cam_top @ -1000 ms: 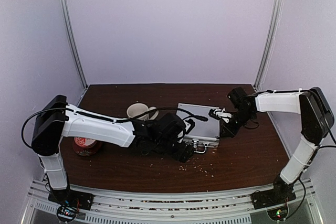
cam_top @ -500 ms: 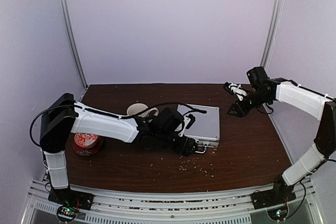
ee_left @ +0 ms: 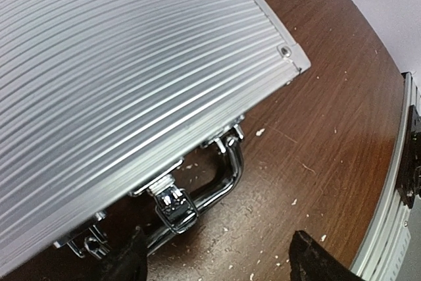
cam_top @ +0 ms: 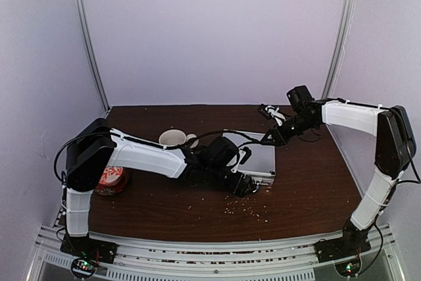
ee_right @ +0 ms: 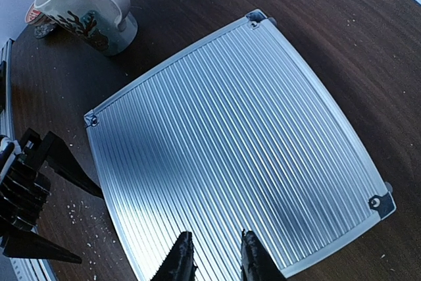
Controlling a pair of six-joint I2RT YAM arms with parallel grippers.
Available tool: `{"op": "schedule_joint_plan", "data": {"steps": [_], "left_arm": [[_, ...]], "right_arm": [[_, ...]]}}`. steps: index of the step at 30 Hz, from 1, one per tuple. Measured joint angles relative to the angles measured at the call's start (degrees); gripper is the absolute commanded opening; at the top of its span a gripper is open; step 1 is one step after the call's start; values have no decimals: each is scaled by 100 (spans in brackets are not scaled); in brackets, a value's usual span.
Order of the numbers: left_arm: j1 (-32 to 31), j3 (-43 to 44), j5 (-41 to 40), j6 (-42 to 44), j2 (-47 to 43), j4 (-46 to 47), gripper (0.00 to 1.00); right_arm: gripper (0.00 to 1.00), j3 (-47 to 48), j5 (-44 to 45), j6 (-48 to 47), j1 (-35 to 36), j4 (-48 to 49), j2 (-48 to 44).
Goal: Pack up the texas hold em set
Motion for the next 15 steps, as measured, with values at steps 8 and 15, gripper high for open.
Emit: {"op": "schedule_joint_plan", "data": {"steps": [8, 15], "left_arm": [[98, 13, 116, -61, 153, -52, 75], [131, 208, 321, -63, 402, -44, 75]], "right_arm": [[25, -13, 44, -153, 164, 20, 455], [25, -26, 70, -249, 168, -59, 570]]}}
